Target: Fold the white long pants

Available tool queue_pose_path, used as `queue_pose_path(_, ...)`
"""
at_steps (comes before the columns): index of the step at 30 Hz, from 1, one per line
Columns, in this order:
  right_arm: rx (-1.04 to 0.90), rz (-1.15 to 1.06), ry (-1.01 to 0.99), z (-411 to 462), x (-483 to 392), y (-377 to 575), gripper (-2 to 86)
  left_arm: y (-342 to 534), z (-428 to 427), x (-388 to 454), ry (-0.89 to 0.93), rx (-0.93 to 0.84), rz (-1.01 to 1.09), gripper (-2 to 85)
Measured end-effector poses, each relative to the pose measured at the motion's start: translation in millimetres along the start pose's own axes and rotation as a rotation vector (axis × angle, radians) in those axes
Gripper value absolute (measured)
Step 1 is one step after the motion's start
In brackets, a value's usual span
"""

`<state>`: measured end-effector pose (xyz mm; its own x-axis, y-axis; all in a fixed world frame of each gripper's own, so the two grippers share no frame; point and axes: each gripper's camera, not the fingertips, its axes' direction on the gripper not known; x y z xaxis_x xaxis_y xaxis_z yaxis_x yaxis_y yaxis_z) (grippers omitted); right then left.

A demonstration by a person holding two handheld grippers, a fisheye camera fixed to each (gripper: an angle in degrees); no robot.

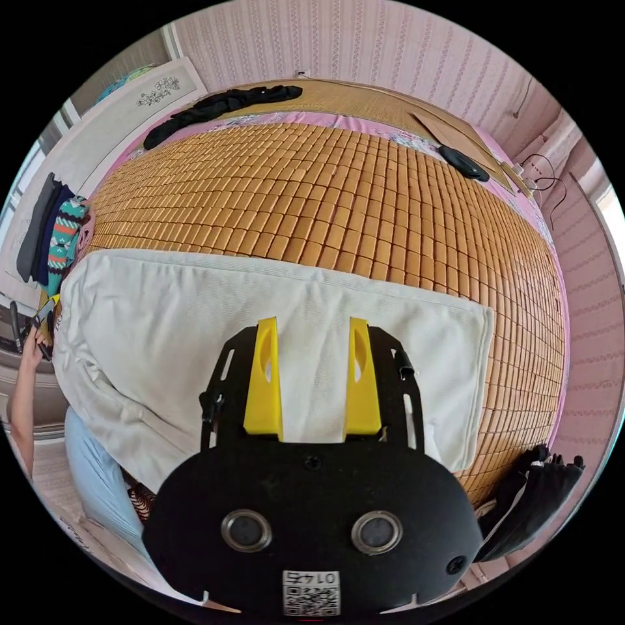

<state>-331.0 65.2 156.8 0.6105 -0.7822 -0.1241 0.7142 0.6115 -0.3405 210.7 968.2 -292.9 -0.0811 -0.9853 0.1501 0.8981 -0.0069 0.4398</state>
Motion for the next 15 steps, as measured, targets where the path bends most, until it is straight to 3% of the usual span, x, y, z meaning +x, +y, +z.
queue_pose_path(4,-0.024,0.100,-0.001,27,8,-13,14.1,-15,35,-24,0.005,-0.114,-0.060,16.9)
queue_pose_path(6,-0.014,0.118,-0.006,28,12,-12,13.5,-15,35,-25,-0.007,-0.077,-0.036,16.0)
queue_pose_path(8,0.005,0.090,0.014,26,10,-12,12.5,-18,34,-21,-0.041,-0.095,0.015,13.8)
queue_pose_path(10,0.031,0.058,0.042,23,11,-14,10.9,-19,23,-9,-0.049,-0.027,0.125,5.4)
queue_pose_path(12,0.048,0.071,0.047,22,18,-19,10.5,-23,17,-9,-0.109,0.025,0.109,0.9)
queue_pose_path(15,0.071,0.146,-0.023,22,42,-23,10.6,-25,38,-23,-0.111,-0.034,0.064,1.4)
